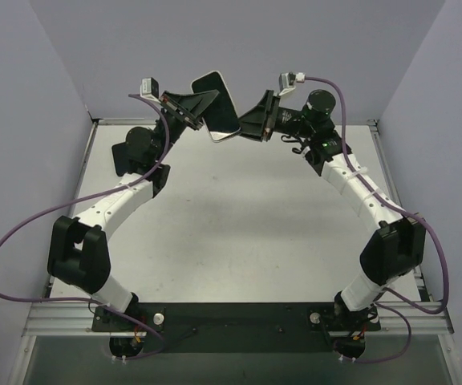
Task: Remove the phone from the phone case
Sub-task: Remove the phone case from the phone.
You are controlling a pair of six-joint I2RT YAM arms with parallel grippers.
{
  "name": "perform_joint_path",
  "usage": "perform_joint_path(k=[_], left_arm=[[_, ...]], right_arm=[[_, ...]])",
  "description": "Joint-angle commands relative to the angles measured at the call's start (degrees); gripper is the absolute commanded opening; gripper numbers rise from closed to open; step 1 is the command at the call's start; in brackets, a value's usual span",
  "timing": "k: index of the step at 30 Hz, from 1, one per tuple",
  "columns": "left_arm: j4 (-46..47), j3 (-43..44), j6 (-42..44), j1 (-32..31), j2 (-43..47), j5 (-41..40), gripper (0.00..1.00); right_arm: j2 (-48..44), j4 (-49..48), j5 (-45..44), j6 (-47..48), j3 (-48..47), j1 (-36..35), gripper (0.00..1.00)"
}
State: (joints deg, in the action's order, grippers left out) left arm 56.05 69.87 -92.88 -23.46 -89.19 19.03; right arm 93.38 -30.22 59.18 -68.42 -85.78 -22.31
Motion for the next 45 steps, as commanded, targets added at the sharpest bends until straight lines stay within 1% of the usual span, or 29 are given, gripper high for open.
perform_joint_path(k=[1,3,4,5,7,8,11,13,16,17,18,19,20,21,22,24,25,26,30,35,40,41,43,45], left_arm=[[15.5,5.3,-7.3,-10.1,0.1,18.2,0.00],[16.7,4.1,-7.8,-10.4,-0.4,17.7,0.00],[17.1,3.6,-8.0,-10.4,-0.4,17.5,0.00],[17.6,3.3,-8.1,-10.5,-0.5,17.3,0.00],[18.2,2.0,-8.5,-10.5,-0.6,17.1,0.00],[18.3,1.7,-8.5,-10.4,-0.5,17.0,0.00],[18.6,0.5,-8.7,-10.5,-1.0,17.2,0.00],[18.5,-0.4,-8.5,-10.5,-1.4,17.5,0.00],[18.8,-3.9,-7.7,-10.4,-1.5,18.8,0.00],[18.0,-6.6,-7.1,-10.4,-1.3,19.6,0.05],[17.1,-8.0,-5.4,-10.3,-0.6,19.9,0.17],[16.1,-9.4,-4.5,-10.0,-0.2,20.2,0.25],[13.9,-11.0,-3.7,-9.8,0.1,20.6,0.32],[12.9,-13.2,-2.3,-9.7,0.4,21.0,0.38],[12.2,-14.4,-2.0,-9.4,0.4,21.1,0.51],[12.2,-17.1,-1.9,-8.9,-0.3,21.9,0.65],[12.2,-17.7,-2.0,-8.7,-0.6,22.1,0.75],[12.2,-18.4,-2.0,-8.1,-1.1,22.8,0.80],[13.8,-20.8,-3.3,-7.2,-3.9,24.0,0.85],[18.6,-23.7,-5.7,-6.6,-6.2,24.0,0.87],[18.7,-25.8,-5.2,-5.4,-6.4,24.2,0.88],[18.2,-26.8,-4.9,-5.2,-6.3,24.3,0.88],[17.9,-27.9,-4.4,-4.5,-5.9,24.2,0.88],[15.8,-29.6,-3.2,-3.9,-5.0,24.1,0.88]], right_arm=[[8.7,8.8,1.8,-0.1,1.6,-7.8,0.23],[8.7,7.5,1.5,-1.0,3.3,-7.8,0.17],[8.6,6.2,1.1,-3.6,4.6,-7.3,0.12],[8.5,2.3,0.9,-5.2,5.8,-7.0,0.00],[7.7,-2.5,-0.5,-8.7,10.2,-5.3,0.00],[7.1,-6.7,-1.0,-11.6,11.6,-4.7,0.00],[5.7,-11.4,-3.4,-14.5,16.9,-2.5,0.00],[4.6,-11.4,-4.9,-14.4,19.4,-1.7,0.00],[2.1,-9.8,-6.5,-12.7,21.6,-0.3,0.00],[1.0,-10.1,-7.1,-12.7,23.1,0.2,0.00],[0.4,-10.2,-7.3,-12.6,24.1,1.3,0.00],[-0.2,-10.2,-7.7,-12.4,24.9,1.9,0.00],[-1.5,-8.7,-8.3,-11.8,26.3,2.4,0.00],[-2.1,-6.5,-8.5,-8.9,26.3,3.5,0.00],[-3.0,-2.1,-8.9,-7.4,26.5,3.8,0.00],[-5.6,3.0,-11.0,-3.5,26.8,4.5,0.00],[-6.5,8.0,-12.0,0.4,26.8,4.8,0.00],[-8.0,10.2,-12.8,2.0,26.8,5.0,0.00],[-10.3,15.1,-15.5,6.2,28.0,6.0,0.00],[-14.4,27.9,-21.5,16.3,27.1,6.3,0.00],[-16.5,38.9,-28.1,23.4,25.1,6.7,0.00],[-17.1,40.1,-30.7,24.5,24.3,6.7,0.00],[-17.6,43.9,-33.1,27.5,23.6,6.7,0.00],[-18.0,46.6,-37.5,29.9,22.1,6.3,0.00]])
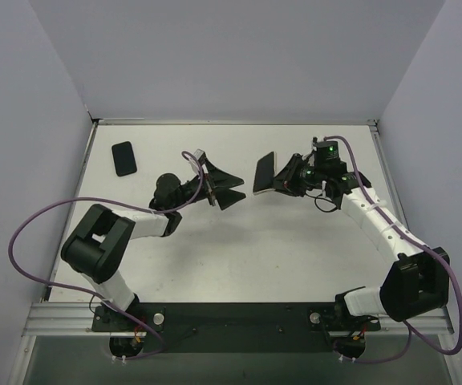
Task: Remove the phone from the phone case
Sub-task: Remove the phone case from the phone.
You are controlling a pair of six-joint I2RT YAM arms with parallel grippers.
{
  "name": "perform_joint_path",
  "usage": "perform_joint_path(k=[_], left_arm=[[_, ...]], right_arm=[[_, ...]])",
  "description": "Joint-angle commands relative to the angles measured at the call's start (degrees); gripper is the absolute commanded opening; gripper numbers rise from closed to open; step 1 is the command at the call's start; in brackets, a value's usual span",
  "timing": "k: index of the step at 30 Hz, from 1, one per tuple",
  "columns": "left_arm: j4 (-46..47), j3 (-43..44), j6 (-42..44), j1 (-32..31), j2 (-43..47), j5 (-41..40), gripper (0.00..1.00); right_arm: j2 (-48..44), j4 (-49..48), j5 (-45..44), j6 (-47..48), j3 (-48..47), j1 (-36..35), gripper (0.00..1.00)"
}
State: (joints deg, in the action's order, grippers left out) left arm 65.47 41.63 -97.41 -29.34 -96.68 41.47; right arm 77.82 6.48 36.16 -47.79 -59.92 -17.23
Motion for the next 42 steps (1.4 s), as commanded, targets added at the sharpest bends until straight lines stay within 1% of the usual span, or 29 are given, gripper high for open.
perform_joint_path(k=[1,2,3,4,5,6,7,8,9,10,12,13,18,22,24,25,28,42], left_arm=[[5.2,-1.8,2.0,2.6,2.8,1.7,0.88],[1.2,-2.2,3.0,3.1,3.4,1.4,0.88],[-1.8,-2.9,5.3,3.3,4.8,1.2,0.88],[-4.9,-3.0,6.6,3.9,5.7,0.9,0.88],[-11.6,-3.0,8.1,4.7,6.7,0.7,0.88],[-15.2,-2.7,11.7,5.2,8.8,0.5,0.88],[-23.2,-1.6,13.7,5.4,9.9,-0.4,0.88],[-27.5,-0.9,16.0,6.0,11.0,-1.0,0.88],[-31.8,0.0,20.5,6.1,12.9,-1.6,0.88],[-39.3,2.1,22.7,6.1,13.7,-3.1,0.88],[-44.4,4.0,26.9,6.3,15.1,-4.3,0.88],[-46.7,4.5,27.6,6.3,15.4,-4.7,0.88],[-46.9,5.0,27.4,6.5,14.9,-4.6,0.88],[-45.7,4.2,26.7,6.6,14.2,-4.5,0.88],[-45.3,4.0,26.5,6.5,13.9,-4.4,0.88],[-45.0,3.9,26.4,6.4,13.8,-4.2,0.88],[-44.7,4.0,26.2,6.4,13.3,-4.1,0.88],[-45.2,3.6,26.0,5.8,12.6,-4.5,0.88]], right_arm=[[-2.3,13.3,-16.9,12.4,-4.6,0.8,0.00],[-2.0,15.1,-19.1,14.2,-5.4,0.3,0.00],[-1.5,17.0,-23.4,15.8,-6.9,-0.2,0.00],[-1.2,20.1,-25.3,19.0,-7.5,-1.3,0.00],[-0.5,21.5,-27.5,20.4,-7.9,-2.1,0.00],[-0.3,22.6,-33.1,21.8,-8.3,-3.0,0.00],[-0.1,24.2,-35.2,22.9,-8.4,-5.0,0.00],[0.5,25.0,-38.0,24.7,-8.5,-6.0,0.00],[0.7,25.5,-39.7,25.3,-8.5,-7.0,0.00],[1.0,25.9,-42.0,25.8,-7.9,-7.9,0.00],[2.0,26.0,-43.1,26.7,-7.2,-10.6,0.00],[2.4,26.0,-43.5,26.8,-6.4,-11.4,0.00],[5.4,25.4,-45.0,27.7,-3.4,-15.9,0.00],[6.2,23.0,-44.6,28.0,-0.3,-17.2,0.00],[6.6,21.5,-43.4,28.0,1.7,-17.3,0.06],[6.8,20.0,-43.2,27.7,2.3,-17.3,0.11],[7.6,17.5,-43.1,27.0,4.3,-17.4,0.15],[13.2,8.1,-42.8,23.5,10.2,-16.7,0.15]])
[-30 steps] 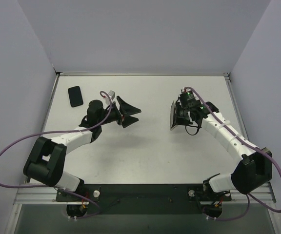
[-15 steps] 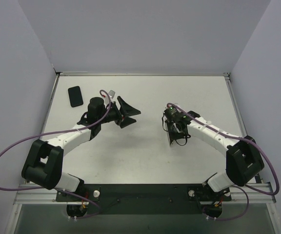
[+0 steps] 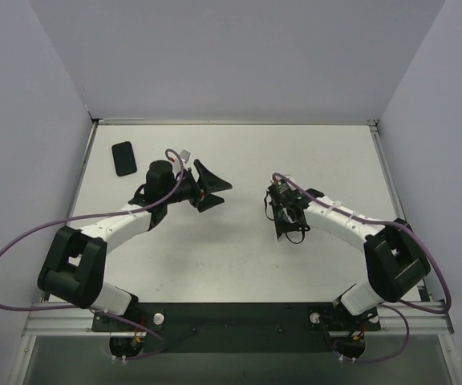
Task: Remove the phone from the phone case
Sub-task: Remove the phone case from the phone.
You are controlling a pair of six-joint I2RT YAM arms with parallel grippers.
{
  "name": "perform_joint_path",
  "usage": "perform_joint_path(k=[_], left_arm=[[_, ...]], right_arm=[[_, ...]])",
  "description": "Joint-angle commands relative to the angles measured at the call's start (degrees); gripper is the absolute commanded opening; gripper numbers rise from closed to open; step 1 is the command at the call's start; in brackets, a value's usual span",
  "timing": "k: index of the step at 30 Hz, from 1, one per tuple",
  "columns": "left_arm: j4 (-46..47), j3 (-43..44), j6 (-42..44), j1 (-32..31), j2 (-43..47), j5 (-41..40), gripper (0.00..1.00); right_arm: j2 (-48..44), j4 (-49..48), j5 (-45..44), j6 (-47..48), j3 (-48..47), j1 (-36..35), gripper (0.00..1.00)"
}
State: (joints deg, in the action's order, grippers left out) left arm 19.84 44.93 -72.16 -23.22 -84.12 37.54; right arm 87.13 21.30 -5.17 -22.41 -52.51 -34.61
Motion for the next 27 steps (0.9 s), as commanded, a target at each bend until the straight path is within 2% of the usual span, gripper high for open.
perform_joint_path(k=[1,12,27], left_arm=[[0.5,0.3,0.8,-0.5,0.0,-0.6,0.88],[1.0,0.6,0.2,-2.5,-1.5,-1.4,0.88],[1.4,2.4,0.1,-5.7,-5.6,-2.0,0.88]], right_arm=[[4.2,-6.9,-1.2,-1.9,3.0,0.8,0.15],[9.9,-13.8,1.9,-3.5,6.5,3.1,0.15],[16.7,-17.3,6.6,-5.3,7.2,5.2,0.13]])
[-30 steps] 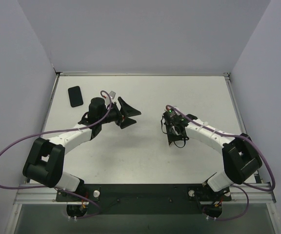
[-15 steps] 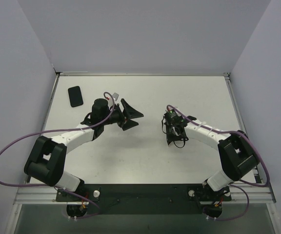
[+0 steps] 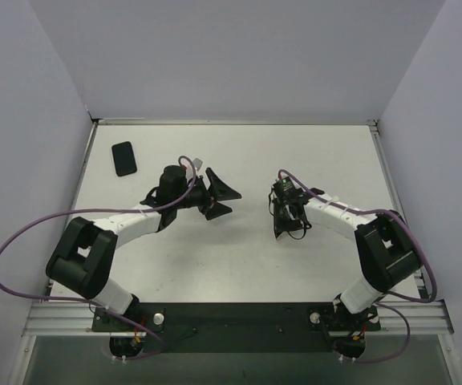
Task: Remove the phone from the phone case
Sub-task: Remove the phone case from the phone.
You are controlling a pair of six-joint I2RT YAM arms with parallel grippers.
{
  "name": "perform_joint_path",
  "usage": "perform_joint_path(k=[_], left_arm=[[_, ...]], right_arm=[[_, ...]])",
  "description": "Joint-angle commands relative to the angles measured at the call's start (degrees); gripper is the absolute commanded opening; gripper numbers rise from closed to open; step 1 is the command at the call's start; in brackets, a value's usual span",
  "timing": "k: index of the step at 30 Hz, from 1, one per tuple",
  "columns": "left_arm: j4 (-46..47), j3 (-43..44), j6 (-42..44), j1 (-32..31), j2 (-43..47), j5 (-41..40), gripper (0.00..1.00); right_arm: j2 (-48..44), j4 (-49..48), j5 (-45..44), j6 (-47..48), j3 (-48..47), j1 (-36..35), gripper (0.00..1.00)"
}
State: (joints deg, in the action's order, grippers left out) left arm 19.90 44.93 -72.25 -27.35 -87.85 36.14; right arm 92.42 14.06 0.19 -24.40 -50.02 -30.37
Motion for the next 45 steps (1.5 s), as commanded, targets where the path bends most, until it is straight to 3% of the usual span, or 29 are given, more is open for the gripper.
perform_joint_path(k=[1,8,10,12,18,27,31,38,45], left_arm=[[1.7,2.5,0.0,-2.2,-2.4,-0.6,0.88],[2.9,3.3,-0.8,-3.6,-4.3,-0.7,0.88],[2.9,3.4,-0.7,-3.8,-4.6,-0.7,0.88],[3.0,3.4,-0.7,-3.8,-4.7,-0.8,0.88],[2.9,3.4,0.0,-4.5,-6.0,-0.9,0.87],[-6.4,8.0,4.1,-6.7,-9.7,-4.0,0.73],[-11.8,11.6,7.6,-8.5,-11.1,-6.0,0.70],[-11.4,13.2,6.9,-10.2,-14.7,-7.5,0.67],[-11.2,8.2,3.9,-6.1,-12.3,-8.6,0.66]], right_arm=[[12.5,-10.1,1.7,-3.5,4.7,1.1,0.13],[14.1,-10.0,2.0,-4.0,3.8,0.8,0.21],[14.1,-9.9,2.4,-4.2,3.9,0.9,0.14],[13.1,-10.2,2.6,-4.7,4.6,0.9,0.00],[7.0,-9.8,4.4,-4.8,6.4,-0.2,0.00],[-1.4,-9.9,13.9,-0.1,8.3,-3.4,0.00],[-1.0,-8.4,14.1,0.6,7.5,-3.7,0.00],[0.4,-6.7,13.4,1.0,5.1,-5.4,0.00],[0.7,2.6,6.5,3.0,0.7,-10.9,0.00]])
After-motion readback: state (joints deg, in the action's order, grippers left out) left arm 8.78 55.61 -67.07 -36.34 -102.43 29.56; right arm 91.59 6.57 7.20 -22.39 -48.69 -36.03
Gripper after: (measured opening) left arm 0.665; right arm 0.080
